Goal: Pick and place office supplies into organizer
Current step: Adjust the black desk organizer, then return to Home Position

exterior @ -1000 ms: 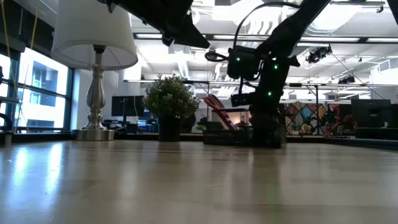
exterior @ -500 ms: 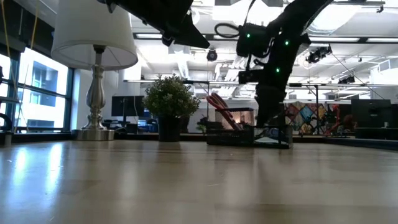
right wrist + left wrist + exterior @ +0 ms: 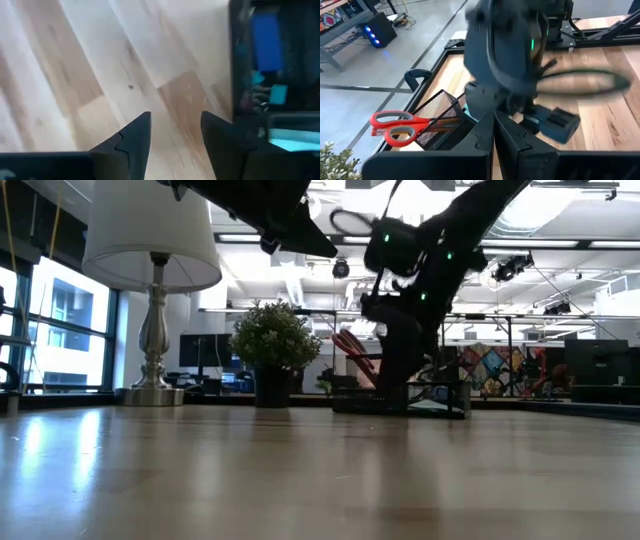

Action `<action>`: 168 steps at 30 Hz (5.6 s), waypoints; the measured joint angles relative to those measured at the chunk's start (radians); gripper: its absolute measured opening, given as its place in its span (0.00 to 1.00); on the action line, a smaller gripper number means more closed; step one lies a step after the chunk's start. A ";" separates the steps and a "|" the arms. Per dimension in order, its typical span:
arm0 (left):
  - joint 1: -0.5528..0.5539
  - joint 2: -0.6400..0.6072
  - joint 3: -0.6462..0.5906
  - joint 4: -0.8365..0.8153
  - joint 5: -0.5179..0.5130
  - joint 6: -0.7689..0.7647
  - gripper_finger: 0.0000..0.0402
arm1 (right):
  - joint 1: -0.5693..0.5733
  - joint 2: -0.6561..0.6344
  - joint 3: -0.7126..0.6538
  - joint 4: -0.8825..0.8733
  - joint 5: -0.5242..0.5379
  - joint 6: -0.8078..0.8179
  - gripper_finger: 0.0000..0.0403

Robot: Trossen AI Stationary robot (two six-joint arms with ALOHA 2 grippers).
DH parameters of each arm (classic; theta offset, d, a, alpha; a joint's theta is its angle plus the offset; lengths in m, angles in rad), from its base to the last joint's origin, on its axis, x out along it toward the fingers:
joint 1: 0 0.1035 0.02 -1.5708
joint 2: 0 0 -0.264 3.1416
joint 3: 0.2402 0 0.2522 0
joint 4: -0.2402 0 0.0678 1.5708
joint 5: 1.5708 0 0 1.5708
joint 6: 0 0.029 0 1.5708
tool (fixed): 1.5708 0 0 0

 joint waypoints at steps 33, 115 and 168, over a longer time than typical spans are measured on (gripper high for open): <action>0.000 0.000 0.000 -0.011 -0.001 0.005 0.00 | -0.327 0.073 0.000 0.046 0.203 -0.218 0.23; -0.144 -0.720 -0.409 0.013 0.067 -0.003 0.00 | -0.046 -0.929 -0.480 0.345 0.005 -0.243 0.00; -0.144 -1.469 -0.995 -0.006 -0.003 -0.158 0.00 | -0.061 -1.678 -0.973 0.367 -0.183 -0.297 0.01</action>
